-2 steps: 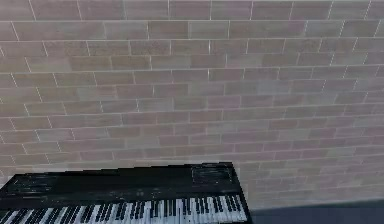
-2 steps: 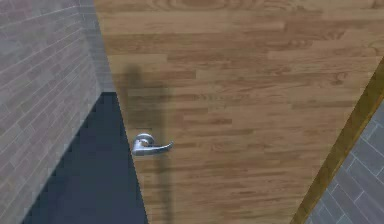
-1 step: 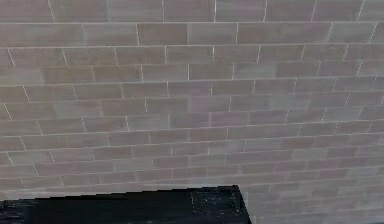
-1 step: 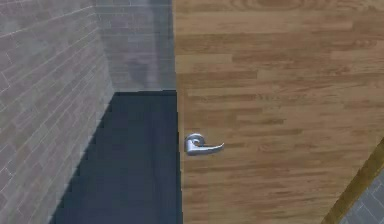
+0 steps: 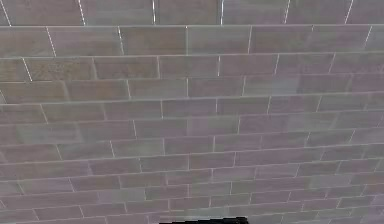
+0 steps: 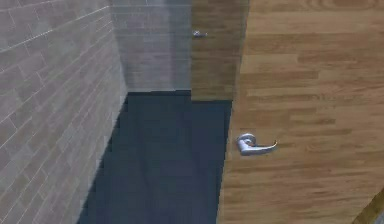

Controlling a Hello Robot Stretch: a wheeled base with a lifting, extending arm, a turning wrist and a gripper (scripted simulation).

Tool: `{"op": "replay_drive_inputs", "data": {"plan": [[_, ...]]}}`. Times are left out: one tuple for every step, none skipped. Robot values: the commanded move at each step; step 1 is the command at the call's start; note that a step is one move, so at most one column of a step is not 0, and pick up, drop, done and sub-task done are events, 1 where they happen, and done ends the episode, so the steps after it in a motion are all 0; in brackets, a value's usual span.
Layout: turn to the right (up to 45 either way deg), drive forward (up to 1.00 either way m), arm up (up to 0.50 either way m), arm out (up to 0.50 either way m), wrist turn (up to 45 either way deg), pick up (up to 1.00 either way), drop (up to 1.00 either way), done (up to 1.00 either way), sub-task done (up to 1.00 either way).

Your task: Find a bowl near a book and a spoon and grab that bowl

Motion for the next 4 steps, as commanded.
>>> {"op": "replay_drive_inputs", "data": {"plan": [[45.0,0.00,0.00,0.00,0.0,0.00,0.00,0.00,0.00],[39.0,0.00,0.00,0.00,0.0,0.00,0.00,0.00,0.00],[0.0,0.80,0.00,0.00,0.0,0.00,0.00,0.00,0.00],[45.0,0.00,0.00,0.00,0.0,0.00,0.00,0.00,0.00]]}}
